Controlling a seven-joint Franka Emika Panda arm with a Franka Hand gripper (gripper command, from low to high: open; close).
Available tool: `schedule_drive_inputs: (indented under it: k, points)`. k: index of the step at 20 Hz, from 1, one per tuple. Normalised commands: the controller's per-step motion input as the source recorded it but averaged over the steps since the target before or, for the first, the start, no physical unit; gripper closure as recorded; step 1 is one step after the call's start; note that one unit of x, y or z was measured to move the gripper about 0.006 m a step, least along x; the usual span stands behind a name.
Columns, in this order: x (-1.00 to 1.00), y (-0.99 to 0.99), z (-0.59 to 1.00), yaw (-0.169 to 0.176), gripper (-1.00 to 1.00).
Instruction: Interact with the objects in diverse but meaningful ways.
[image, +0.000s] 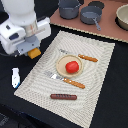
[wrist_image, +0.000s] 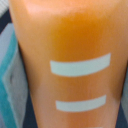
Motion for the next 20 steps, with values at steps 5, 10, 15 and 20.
schedule_drive_inputs:
  k: [5,10,15,20]
  points:
    - [0.97,0.38,1.00,-0.019,1.00]
    - [1.00,0.36,0.80,0.000,1.00]
    - [1.00,0.37,0.63,0.000,1.00]
    - [1.00,0.36,0.39,0.000,1.00]
